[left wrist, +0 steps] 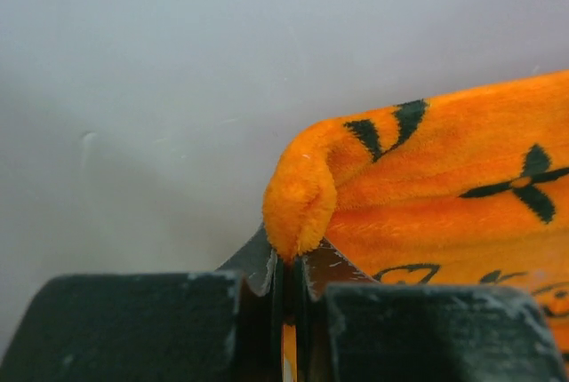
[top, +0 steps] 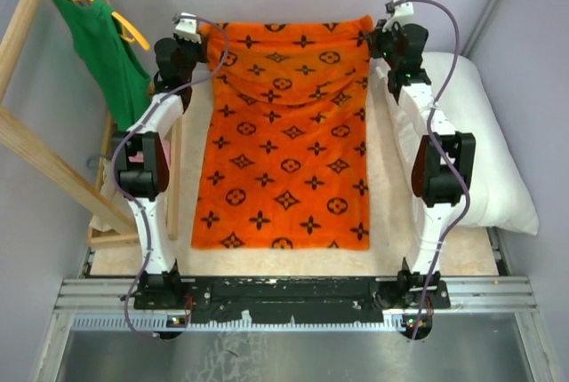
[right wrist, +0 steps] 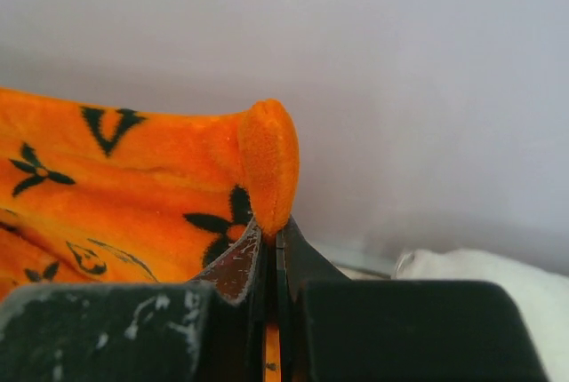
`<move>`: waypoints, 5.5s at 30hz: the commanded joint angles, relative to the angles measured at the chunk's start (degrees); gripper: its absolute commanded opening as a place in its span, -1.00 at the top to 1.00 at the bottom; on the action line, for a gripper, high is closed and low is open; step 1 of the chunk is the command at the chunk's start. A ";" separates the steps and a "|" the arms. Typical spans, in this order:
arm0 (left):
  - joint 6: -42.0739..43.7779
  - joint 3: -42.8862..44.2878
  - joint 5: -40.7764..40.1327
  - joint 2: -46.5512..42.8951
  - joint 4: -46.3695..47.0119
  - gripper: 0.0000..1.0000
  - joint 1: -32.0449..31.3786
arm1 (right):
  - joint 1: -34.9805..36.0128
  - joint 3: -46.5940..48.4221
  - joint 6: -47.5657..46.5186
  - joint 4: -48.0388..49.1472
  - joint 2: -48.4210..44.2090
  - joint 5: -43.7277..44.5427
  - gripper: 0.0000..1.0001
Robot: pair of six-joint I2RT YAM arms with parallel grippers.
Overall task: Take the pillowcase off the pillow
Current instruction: Fold the pillowcase at the center of the board.
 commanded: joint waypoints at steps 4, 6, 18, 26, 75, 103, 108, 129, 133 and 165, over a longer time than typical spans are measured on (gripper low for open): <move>0.26 -7.99 3.54 -6.00 11.26 1.00 1.62 | -0.35 -6.27 -4.01 11.20 -8.75 -0.21 1.00; 1.19 -10.93 3.26 -7.86 11.74 1.00 1.86 | -0.32 -9.06 -4.20 12.69 -11.20 -0.34 1.00; -7.49 -50.83 -3.15 -36.27 18.38 1.00 1.97 | -0.32 -43.98 5.83 20.90 -39.24 2.45 1.00; -18.33 -69.15 -14.23 -55.61 4.81 1.00 1.93 | -0.24 -62.16 22.39 5.53 -52.64 6.98 1.00; -32.68 -46.30 -22.44 -30.62 -47.89 -0.96 -17.70 | 26.50 -42.69 16.76 -33.92 -21.49 27.97 -0.88; -42.35 -70.88 -3.66 -63.49 -60.76 -0.99 -19.99 | 47.24 -61.62 29.74 -53.47 -53.57 17.52 -0.87; -45.55 -66.94 -2.50 -68.63 -68.47 -0.99 -20.00 | 51.59 -58.73 32.49 -56.09 -60.72 26.35 -0.85; -37.81 -54.27 -14.77 -39.60 -55.65 -0.98 -19.39 | 45.38 -43.69 24.31 -44.12 -26.07 36.59 -0.93; -38.19 -55.70 -15.10 -40.82 -55.57 -0.99 -19.31 | 53.51 -46.36 26.77 -52.07 -29.79 33.72 -0.93; -4.44 -8.78 5.39 -5.94 -51.50 -0.53 3.05 | 5.31 -18.59 8.02 -34.74 -4.60 16.74 -0.58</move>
